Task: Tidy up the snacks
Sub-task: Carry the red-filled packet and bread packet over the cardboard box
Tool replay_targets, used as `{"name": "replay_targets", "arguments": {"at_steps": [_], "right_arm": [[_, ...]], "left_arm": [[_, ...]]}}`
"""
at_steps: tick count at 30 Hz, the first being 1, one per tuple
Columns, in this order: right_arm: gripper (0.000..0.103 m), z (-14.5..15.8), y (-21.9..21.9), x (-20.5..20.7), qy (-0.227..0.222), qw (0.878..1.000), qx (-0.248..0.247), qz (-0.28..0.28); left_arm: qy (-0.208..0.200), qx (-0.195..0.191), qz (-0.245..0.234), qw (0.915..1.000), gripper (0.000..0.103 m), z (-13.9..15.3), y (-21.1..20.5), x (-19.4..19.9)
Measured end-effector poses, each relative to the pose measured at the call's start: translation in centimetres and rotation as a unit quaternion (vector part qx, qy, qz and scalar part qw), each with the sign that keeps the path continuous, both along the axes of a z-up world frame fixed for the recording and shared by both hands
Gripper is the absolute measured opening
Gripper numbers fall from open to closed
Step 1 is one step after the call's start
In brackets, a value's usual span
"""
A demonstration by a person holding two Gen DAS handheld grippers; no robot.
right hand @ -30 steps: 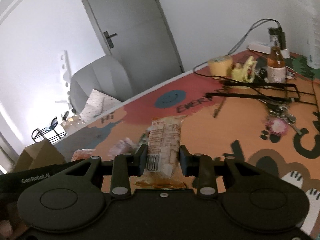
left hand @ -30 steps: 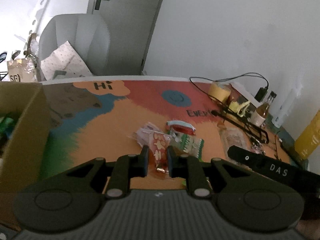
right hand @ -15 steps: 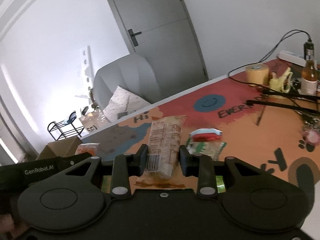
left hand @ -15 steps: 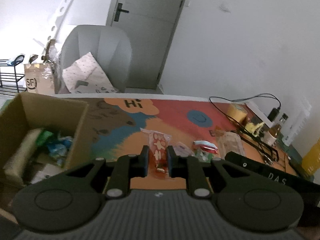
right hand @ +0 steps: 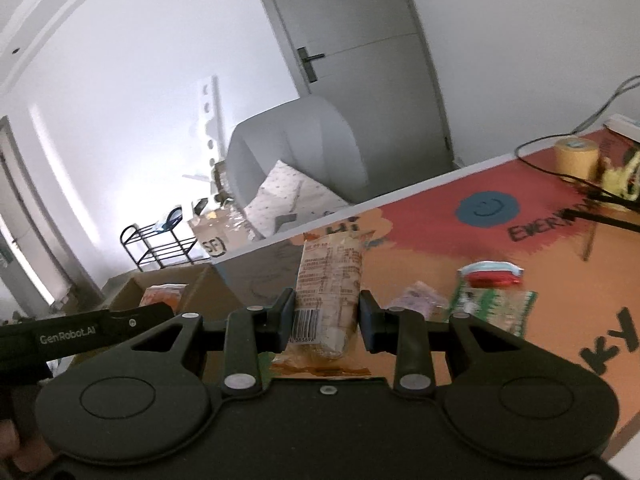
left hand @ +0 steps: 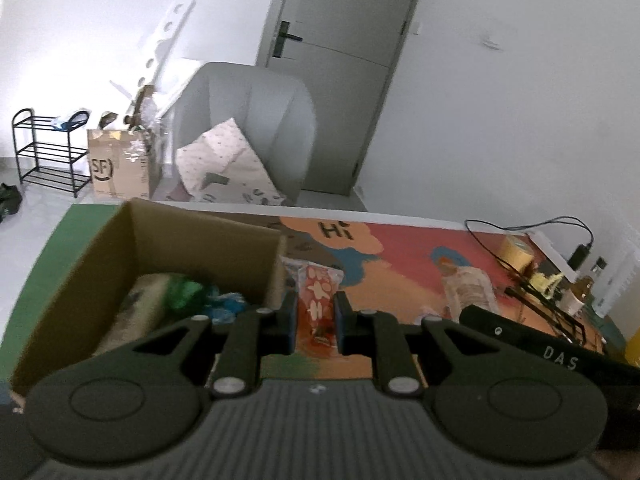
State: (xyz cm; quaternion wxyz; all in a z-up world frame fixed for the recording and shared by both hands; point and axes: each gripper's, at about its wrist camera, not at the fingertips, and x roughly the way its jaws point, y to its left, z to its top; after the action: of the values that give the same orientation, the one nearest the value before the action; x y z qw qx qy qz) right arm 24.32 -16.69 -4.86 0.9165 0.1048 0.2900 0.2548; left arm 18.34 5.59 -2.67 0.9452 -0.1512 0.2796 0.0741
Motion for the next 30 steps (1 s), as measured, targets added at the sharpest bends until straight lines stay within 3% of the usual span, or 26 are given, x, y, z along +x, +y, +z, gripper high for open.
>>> {"name": "replay_targets", "arguments": {"at_steps": [22,25,30], "right_arm": [[0.032,1.2,6.7,-1.6,-0.008,0.998,-0.019,0.052],[0.032,1.3,7.4,-1.8,-0.008,0.998,-0.019,0.059],[0.032,1.5,8.6,-2.1,-0.008,0.997,-0.019,0.07]], "left_arm": [[0.026,-0.024,0.076,0.9965,0.017,-1.4,8.0,-3.1],[0.046,-0.032,0.065,0.9963,0.019,-1.9,8.3,-2.9],[0.035,-0.042,0.071,0.996,0.025,-1.6,8.7,-3.6]]}}
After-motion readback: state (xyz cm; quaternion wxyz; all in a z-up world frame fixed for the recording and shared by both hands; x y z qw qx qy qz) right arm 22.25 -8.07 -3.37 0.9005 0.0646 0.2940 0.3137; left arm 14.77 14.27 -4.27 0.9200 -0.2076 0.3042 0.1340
